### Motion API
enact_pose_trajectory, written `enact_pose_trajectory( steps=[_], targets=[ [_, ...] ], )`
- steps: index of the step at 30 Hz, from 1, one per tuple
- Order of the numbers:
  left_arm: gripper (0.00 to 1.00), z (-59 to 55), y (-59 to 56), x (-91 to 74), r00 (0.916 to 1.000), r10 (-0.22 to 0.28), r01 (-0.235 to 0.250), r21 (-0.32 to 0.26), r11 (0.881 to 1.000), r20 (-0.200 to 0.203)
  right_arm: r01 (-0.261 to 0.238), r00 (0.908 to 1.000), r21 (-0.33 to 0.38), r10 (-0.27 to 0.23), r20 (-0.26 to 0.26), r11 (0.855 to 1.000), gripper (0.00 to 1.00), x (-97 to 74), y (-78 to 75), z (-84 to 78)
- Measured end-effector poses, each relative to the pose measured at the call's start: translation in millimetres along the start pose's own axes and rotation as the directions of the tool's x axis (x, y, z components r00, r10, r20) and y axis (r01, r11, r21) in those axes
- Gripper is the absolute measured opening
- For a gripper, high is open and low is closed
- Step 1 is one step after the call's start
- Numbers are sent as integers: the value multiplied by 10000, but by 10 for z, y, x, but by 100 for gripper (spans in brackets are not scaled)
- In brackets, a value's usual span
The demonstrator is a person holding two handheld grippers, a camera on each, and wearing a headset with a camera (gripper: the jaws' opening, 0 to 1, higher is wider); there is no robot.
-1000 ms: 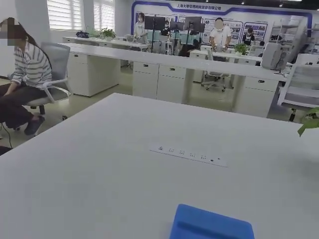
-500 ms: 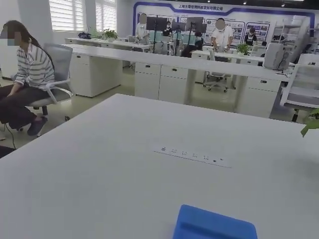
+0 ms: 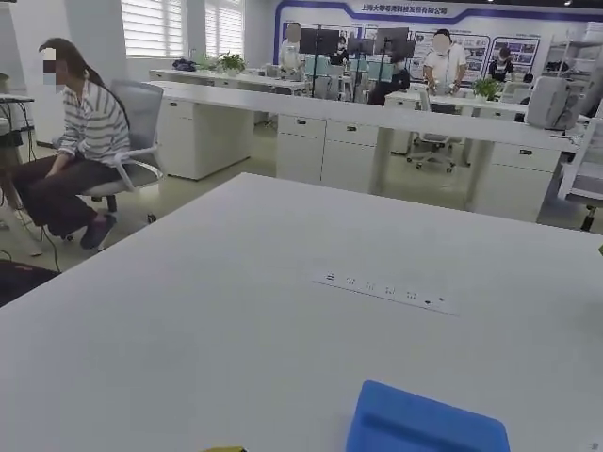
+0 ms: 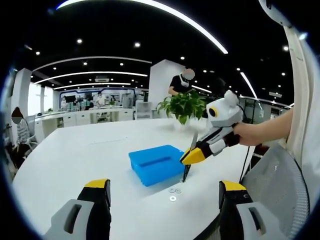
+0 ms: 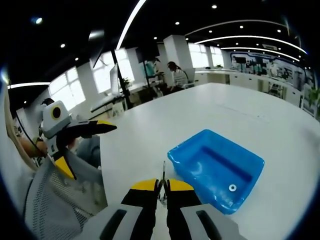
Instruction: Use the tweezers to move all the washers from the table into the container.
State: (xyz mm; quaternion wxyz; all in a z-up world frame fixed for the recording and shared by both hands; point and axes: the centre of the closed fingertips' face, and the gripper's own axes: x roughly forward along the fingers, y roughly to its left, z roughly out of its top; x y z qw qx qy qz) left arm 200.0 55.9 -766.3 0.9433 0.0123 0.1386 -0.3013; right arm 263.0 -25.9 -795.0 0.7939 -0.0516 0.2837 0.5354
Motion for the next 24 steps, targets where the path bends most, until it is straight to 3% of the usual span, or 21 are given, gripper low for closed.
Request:
enact_pose_trajectory(
  steps=[8, 12, 24],
  targets=[
    [92, -13, 1, 2, 10000, -1, 1, 0, 10000, -51, 110, 9995, 188, -115, 284, 9998, 3, -95, -71, 171],
    [92, -30, -6, 6, 9999, -36, 36, 6, 10000, -147, 291, 9996, 163, -292, 56, 9994, 3, -112, -153, 212],
    [92, -52, 2, 11, 9997, -2, 5, 117, 9999, -248, 606, 9982, 180, -606, 10, 9980, 3, -123, -435, 399]
  ],
)
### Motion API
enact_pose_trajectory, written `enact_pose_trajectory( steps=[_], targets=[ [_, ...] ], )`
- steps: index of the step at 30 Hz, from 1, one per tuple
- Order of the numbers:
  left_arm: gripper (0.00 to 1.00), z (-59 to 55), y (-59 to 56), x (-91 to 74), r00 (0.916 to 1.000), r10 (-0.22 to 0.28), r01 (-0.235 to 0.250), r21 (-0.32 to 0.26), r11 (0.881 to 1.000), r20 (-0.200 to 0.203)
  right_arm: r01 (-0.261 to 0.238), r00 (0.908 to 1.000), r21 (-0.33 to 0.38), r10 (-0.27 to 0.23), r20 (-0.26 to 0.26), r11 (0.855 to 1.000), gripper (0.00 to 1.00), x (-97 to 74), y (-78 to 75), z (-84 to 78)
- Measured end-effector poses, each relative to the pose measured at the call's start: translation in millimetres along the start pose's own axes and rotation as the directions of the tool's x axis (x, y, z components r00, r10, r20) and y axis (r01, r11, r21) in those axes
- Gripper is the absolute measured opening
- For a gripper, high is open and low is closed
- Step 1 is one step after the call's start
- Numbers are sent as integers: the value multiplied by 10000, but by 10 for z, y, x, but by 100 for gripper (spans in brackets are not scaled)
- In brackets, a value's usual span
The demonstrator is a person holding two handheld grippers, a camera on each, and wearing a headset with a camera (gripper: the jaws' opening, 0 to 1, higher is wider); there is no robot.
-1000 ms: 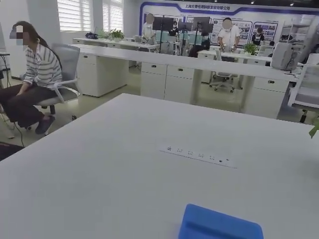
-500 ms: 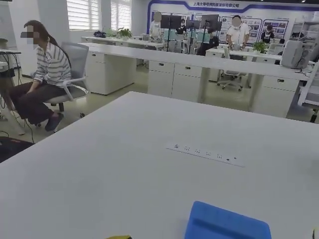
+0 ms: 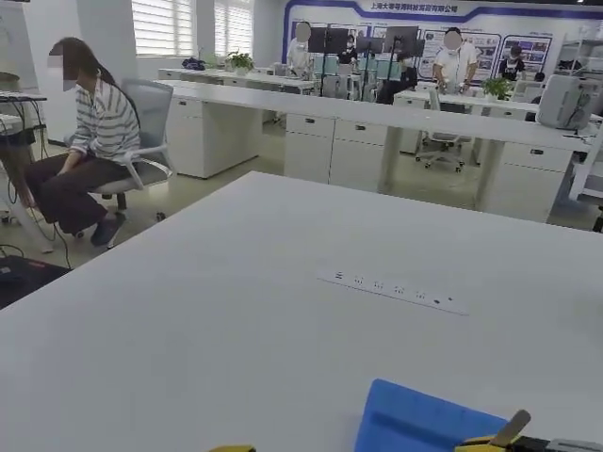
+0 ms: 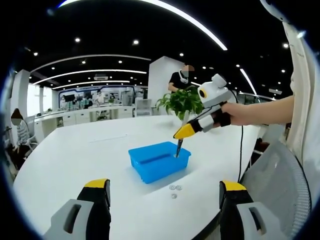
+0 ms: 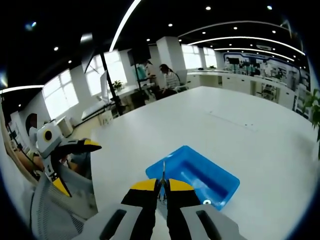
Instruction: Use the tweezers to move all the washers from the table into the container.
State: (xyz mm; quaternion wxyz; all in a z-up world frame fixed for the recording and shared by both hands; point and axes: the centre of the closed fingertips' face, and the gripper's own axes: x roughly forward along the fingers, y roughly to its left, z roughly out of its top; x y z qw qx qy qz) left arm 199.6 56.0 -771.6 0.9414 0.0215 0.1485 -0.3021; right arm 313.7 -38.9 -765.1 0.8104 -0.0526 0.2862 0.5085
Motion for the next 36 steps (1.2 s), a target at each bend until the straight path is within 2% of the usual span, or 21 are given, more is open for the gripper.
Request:
enact_pose_trajectory(
  steps=[6, 9, 12, 21, 29, 36],
  targets=[
    [91, -19, -1, 1, 10000, -9, 9, 23, 10000, -85, 132, 9998, -20, -132, -128, 9999, 3, 45, -127, 46],
    [89, -58, 5, 5, 9995, 12, -9, 87, 10000, -313, 171, 9997, -6, -171, -190, 9999, 3, 71, -194, 55],
    [89, -37, -14, 5, 9998, -56, 59, 195, 9998, -201, 223, 9995, 72, -222, -233, 9997, 3, 95, -258, 57],
    [88, -41, -3, 3, 9997, -34, 38, 149, 9999, -240, 662, 9961, 145, -652, -595, 9977, 3, 210, -500, -26],
    [87, -37, -6, 5, 9997, -37, 42, 228, 9997, -245, 707, 9929, -47, -708, -956, 9975, 3, 300, -502, -84],
    [87, -60, -9, 9, 9993, -78, 86, 205, 9998, -373, 743, 9885, -217, -765, -1303, 9970, 3, 371, -606, -182]
  ],
)
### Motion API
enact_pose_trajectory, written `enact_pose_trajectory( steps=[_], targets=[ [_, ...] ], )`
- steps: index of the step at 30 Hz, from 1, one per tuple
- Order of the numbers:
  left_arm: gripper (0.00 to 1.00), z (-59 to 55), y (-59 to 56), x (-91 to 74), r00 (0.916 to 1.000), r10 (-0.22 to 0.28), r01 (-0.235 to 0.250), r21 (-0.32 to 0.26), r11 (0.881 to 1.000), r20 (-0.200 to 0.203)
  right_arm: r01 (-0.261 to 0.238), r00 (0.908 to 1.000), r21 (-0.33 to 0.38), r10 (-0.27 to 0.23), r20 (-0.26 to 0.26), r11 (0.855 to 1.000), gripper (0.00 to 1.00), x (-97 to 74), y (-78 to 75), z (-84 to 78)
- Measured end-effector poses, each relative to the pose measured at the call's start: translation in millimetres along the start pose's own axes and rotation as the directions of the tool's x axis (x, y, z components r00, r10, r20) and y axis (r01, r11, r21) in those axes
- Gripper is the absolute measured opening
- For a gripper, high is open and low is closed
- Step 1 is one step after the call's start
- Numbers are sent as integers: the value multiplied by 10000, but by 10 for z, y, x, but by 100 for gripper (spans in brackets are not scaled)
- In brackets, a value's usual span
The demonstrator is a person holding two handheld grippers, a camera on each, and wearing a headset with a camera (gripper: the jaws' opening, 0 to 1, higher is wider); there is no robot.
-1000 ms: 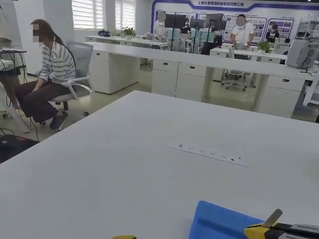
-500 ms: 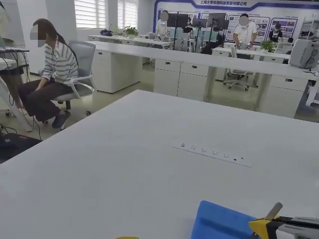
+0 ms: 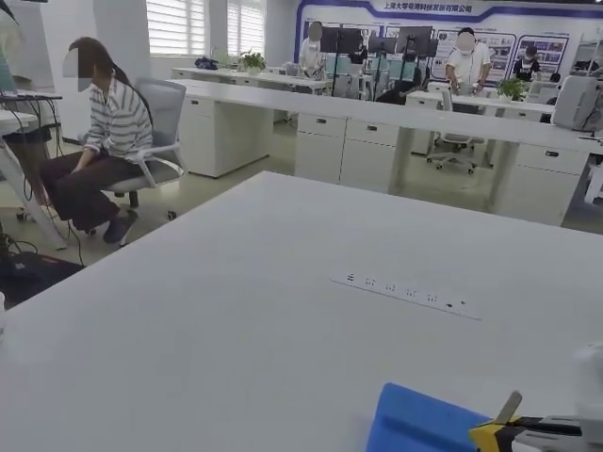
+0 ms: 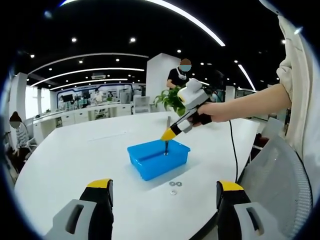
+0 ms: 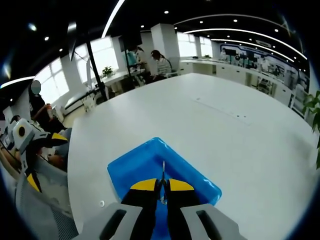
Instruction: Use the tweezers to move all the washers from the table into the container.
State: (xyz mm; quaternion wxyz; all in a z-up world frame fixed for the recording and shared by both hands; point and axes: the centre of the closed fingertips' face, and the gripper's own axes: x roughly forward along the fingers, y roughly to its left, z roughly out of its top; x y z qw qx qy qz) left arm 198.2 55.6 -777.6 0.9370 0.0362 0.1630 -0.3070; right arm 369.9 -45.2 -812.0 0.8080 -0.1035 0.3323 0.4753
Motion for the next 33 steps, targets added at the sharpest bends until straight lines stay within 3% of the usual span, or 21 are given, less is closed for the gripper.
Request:
enact_pose_trajectory(
  steps=[18, 33],
  targets=[
    [85, -29, -4, 2, 9998, 8, -6, 89, 10000, -188, 15, 9997, -52, -17, -251, 10000, 3, 102, -96, -71],
    [83, -57, -17, 7, 9993, 15, -9, 172, 9999, -363, 76, 9988, -425, -96, -483, 9991, 3, 156, -75, -148]
  ],
)
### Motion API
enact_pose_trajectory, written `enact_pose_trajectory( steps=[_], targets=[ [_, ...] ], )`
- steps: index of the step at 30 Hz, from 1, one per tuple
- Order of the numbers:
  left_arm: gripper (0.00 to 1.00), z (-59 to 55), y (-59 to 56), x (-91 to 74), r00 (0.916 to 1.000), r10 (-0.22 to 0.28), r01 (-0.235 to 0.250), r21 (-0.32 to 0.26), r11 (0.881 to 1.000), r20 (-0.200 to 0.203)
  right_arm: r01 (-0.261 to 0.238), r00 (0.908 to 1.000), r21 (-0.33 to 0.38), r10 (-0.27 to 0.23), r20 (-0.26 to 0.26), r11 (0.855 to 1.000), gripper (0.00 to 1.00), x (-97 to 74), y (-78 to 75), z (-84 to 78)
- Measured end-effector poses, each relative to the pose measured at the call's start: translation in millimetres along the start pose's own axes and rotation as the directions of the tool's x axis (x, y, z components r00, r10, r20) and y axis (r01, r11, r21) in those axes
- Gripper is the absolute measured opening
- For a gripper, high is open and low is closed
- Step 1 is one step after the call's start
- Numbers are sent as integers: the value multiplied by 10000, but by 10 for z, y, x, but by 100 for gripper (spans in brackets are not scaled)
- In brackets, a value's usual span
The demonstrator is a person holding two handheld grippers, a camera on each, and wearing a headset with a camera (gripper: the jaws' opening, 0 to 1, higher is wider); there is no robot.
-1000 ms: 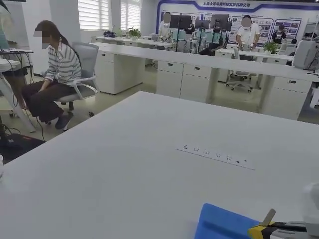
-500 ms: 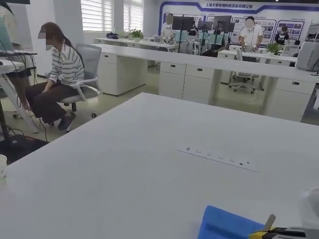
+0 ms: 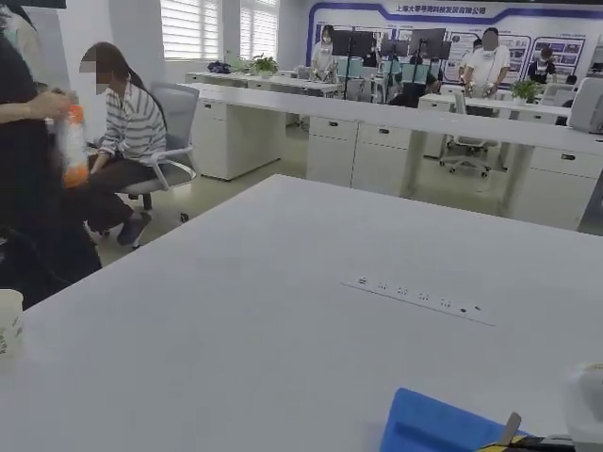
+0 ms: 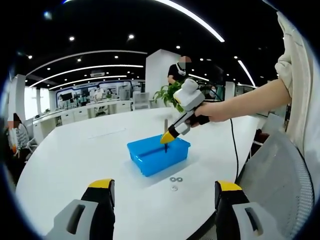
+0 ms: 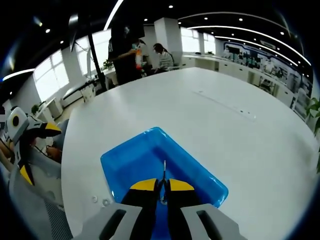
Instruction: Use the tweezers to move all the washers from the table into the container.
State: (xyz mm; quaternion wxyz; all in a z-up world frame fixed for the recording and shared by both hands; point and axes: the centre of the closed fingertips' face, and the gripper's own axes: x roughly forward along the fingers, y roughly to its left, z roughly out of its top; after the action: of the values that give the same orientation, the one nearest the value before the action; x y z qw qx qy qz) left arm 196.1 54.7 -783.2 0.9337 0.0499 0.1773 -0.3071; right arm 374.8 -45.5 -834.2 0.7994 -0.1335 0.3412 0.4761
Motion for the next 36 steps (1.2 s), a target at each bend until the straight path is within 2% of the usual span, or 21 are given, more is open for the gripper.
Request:
enact_pose_trajectory(
  steps=[8, 16, 28, 34, 36],
  targets=[
    [83, -11, -1, 3, 10000, -28, 28, 30, 10000, -70, 53, 10000, -35, -53, 44, 10000, 4, -12, 17, 9],
    [83, -16, -2, 6, 9999, -47, 48, 30, 10000, -108, 13, 9990, 59, -16, 446, 10000, 3, -93, 48, 102],
    [82, -23, -7, 7, 9998, -101, 102, 48, 9999, -148, -147, 9907, 62, 138, 1352, 9999, 3, -298, 255, 348],
    [82, -26, -7, 8, 9998, -105, 106, 68, 9999, -157, -352, 9853, -67, 358, 1671, 9994, 3, -373, 412, 435],
    [81, -27, -6, 9, 9998, -104, 105, 61, 9999, -163, -606, 9797, 23, 590, 1915, 9982, 3, -412, 513, 477]
  ],
)
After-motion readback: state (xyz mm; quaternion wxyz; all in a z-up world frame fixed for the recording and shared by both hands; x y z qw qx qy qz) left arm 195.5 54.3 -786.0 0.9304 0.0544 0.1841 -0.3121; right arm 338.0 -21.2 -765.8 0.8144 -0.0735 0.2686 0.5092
